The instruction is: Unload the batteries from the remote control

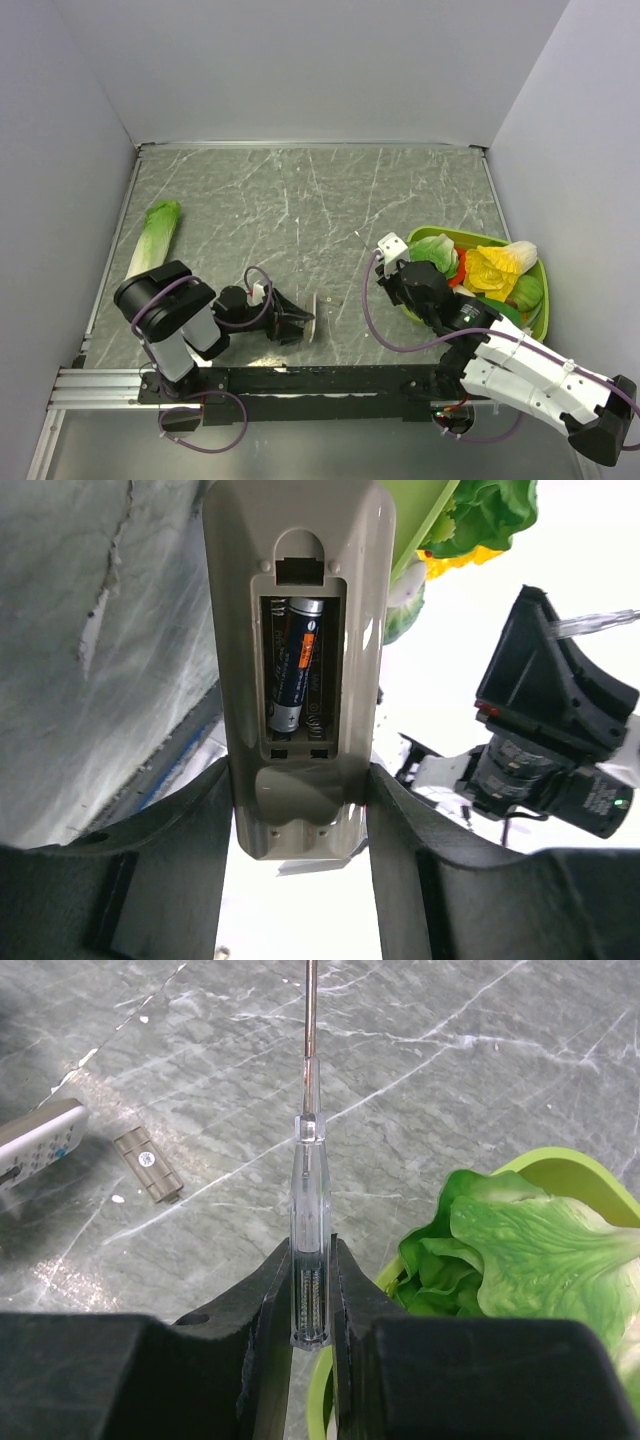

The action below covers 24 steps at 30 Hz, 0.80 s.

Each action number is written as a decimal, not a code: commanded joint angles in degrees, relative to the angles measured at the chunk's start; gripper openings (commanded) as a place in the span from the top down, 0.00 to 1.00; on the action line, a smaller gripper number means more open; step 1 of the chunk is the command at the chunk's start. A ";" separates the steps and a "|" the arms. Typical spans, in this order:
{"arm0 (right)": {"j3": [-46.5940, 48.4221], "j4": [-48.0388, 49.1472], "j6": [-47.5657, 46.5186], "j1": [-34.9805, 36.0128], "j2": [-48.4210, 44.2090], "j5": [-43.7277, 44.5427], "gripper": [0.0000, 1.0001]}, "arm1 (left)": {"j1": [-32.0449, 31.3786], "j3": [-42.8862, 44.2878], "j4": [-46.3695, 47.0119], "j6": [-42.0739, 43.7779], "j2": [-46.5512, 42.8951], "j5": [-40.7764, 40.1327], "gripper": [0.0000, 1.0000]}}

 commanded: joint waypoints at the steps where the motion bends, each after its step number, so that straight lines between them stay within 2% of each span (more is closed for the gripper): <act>1: 1.51 0.16 0.00 -0.43 -0.66 1.34 1.00 | 0.98 0.07 29.47 -2.72 -3.89 1.14 0.99; 10: 1.24 0.24 0.00 -0.35 -0.31 -0.15 1.00 | 3.70 1.31 29.47 -6.06 -11.10 -1.05 0.99; 13: 1.59 0.33 -0.09 -0.43 1.27 -5.15 1.00 | 5.20 0.00 29.56 -8.86 -12.34 -2.54 0.99; 17: 1.51 0.25 1.32 -0.08 4.87 -17.61 1.00 | 5.55 1.04 29.56 -11.25 -15.40 -4.31 0.99; 24: -0.78 6.56 5.54 2.29 7.34 -25.36 1.00 | 6.61 2.97 29.56 -10.81 -20.96 -4.93 0.99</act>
